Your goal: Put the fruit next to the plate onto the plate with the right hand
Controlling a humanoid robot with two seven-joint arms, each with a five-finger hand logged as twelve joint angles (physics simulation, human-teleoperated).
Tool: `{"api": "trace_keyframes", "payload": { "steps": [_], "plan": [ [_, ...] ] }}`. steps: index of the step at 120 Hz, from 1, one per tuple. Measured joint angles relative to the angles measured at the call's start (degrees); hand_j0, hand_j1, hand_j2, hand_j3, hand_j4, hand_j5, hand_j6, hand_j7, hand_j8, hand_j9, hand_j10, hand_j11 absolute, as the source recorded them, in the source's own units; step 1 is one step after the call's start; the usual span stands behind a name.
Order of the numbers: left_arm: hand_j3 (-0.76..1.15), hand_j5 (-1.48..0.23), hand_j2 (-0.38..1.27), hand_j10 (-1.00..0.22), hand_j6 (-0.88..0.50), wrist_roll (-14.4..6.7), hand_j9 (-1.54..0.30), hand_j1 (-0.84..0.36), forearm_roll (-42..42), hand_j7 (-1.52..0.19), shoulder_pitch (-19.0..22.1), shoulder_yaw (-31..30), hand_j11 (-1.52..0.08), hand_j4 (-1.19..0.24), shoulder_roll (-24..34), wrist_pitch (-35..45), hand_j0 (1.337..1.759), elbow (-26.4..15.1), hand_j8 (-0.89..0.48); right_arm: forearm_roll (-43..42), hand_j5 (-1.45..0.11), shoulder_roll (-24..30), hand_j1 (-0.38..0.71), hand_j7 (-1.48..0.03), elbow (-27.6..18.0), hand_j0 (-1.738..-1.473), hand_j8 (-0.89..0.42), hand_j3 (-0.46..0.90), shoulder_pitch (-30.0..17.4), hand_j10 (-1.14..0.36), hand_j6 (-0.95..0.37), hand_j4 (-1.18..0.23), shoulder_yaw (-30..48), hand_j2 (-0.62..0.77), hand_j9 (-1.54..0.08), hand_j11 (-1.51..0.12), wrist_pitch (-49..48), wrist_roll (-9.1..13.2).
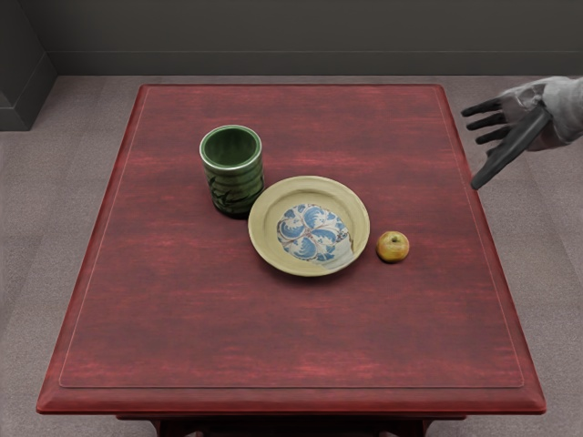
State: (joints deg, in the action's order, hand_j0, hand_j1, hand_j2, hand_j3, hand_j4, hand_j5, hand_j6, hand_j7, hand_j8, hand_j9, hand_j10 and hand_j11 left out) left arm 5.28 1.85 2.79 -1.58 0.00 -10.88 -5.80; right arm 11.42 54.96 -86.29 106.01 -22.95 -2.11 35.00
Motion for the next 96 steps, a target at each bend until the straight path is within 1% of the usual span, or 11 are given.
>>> {"api": "trace_keyframes", "payload": {
  "steps": [16, 24, 30, 36, 40, 51, 60, 68, 81, 88, 96],
  "plan": [
    [0.0, 0.0, 0.0, 0.0, 0.0, 0.0, 0.0, 0.35, 0.0, 0.0, 0.0, 0.0, 0.0, 0.0, 0.0, 0.0, 1.658, 0.0, 0.0, -0.4, 0.0, 1.9, -0.35, 0.0, 0.4, -1.658, 0.0, 0.0, -0.8, 0.0, 0.0, 0.0, 1.7, 0.0, 0.0, 0.0, -3.8, 0.0],
    [0.0, 0.0, 0.0, 0.0, 0.0, 0.0, 0.0, 0.35, 0.0, 0.0, 0.0, 0.0, 0.0, 0.0, 0.0, 0.0, 1.658, 0.0, 0.0, -0.5, 0.0, 0.5, -0.35, 0.0, 0.5, -1.658, 0.0, 0.0, -1.5, 0.0, 0.0, 0.0, 2.2, 0.0, 0.0, 0.0, -2.6, 0.0],
    [0.0, 0.0, 0.0, 0.0, 0.0, 0.0, 0.0, 0.35, 0.0, 0.0, 0.0, 0.0, 0.0, 0.0, 0.0, 0.0, 1.658, 0.0, 0.0, -1.7, 0.0, -4.1, -0.35, 0.0, 0.3, -1.658, 0.0, 0.0, -1.9, 0.0, 0.0, 0.0, 2.2, 0.0, 0.0, 0.0, 5.4, 0.0],
    [0.0, 0.0, 0.0, 0.0, 0.0, 0.0, 0.0, 0.35, 0.0, 0.0, 0.0, 0.0, 0.0, 0.0, 0.0, 0.0, 1.658, 0.0, 0.0, -3.3, 0.0, -10.8, -0.35, 0.0, -0.1, -1.658, 0.0, 0.0, -1.9, 0.0, 0.0, 0.0, 2.0, 0.0, 0.0, 0.0, 14.4, 0.0],
    [0.0, 0.0, 0.0, 0.0, 0.0, 0.0, 0.0, 0.35, 0.0, 0.0, 0.0, 0.0, 0.0, 0.0, 0.0, 0.0, 1.658, 0.0, 0.0, -3.3, 0.0, -15.6, -0.35, 0.0, -0.3, -1.658, 0.0, 0.0, -0.7, 0.0, 0.0, 0.0, 0.7, 0.0, 0.0, 0.0, 20.3, 0.0],
    [0.0, 0.0, 0.0, 0.0, 0.0, 0.0, 0.0, 0.35, 0.0, 0.0, 0.0, 0.0, 0.0, 0.0, 0.0, 0.0, 1.658, 0.0, 0.0, 6.5, 0.0, -30.0, -0.35, 0.0, -1.5, -1.658, 0.0, 0.0, 9.9, 0.0, 0.0, 0.0, -10.5, 0.0, 0.0, 0.0, 30.1, 0.0],
    [0.0, 0.0, 0.0, 0.0, 0.0, 0.0, 0.0, 0.35, 0.0, 0.0, 0.0, 0.0, 0.0, 0.0, 0.0, 0.0, 1.658, 0.0, 0.0, 12.1, 0.0, -38.1, -0.35, 0.0, -2.6, -1.658, 0.0, 0.0, 15.0, 0.0, 0.0, 0.0, -17.3, 0.0, 0.0, 0.0, 33.7, 0.0],
    [0.0, 0.0, 0.0, 0.0, 0.0, 0.0, 0.0, 0.35, 0.0, 0.0, 0.0, 0.0, 0.0, 0.0, 0.0, 0.0, 1.658, 0.0, 0.0, 11.5, 0.0, -41.4, -0.35, 0.0, -3.8, -1.658, 0.0, 0.0, 16.7, 0.0, 0.0, 0.0, -20.2, 0.0, 0.0, 0.0, 35.3, 0.0],
    [0.0, 0.0, 0.0, 0.0, 0.0, 0.0, 0.0, 0.35, 0.0, 0.0, 0.0, 0.0, 0.0, 0.0, 0.0, 0.0, 1.658, 0.0, 0.0, 9.1, 0.0, -43.1, -0.35, 0.0, -4.8, -1.658, 0.0, 0.0, 16.9, 0.0, 0.0, 0.0, -21.5, 0.0, 0.0, 0.0, 36.5, 0.0],
    [0.0, 0.0, 0.0, 0.0, 0.0, 0.0, 0.0, 0.35, 0.0, 0.0, 0.0, 0.0, 0.0, 0.0, 0.0, 0.0, 1.658, 0.0, 0.0, 8.2, 0.0, -43.5, -0.35, 0.0, -5.0, -1.658, 0.0, 0.0, 15.9, 0.0, 0.0, 0.0, -20.9, 0.0, 0.0, 0.0, 36.7, 0.0],
    [0.0, 0.0, 0.0, 0.0, 0.0, 0.0, 0.0, 0.35, 0.0, 0.0, 0.0, 0.0, 0.0, 0.0, 0.0, 0.0, 1.658, 0.0, 0.0, 6.0, 0.0, -43.6, -0.35, 0.0, -4.6, -1.658, 0.0, 0.0, 12.9, 0.0, 0.0, 0.0, -19.4, 0.0, 0.0, 0.0, 36.8, 0.0]
  ]
}}
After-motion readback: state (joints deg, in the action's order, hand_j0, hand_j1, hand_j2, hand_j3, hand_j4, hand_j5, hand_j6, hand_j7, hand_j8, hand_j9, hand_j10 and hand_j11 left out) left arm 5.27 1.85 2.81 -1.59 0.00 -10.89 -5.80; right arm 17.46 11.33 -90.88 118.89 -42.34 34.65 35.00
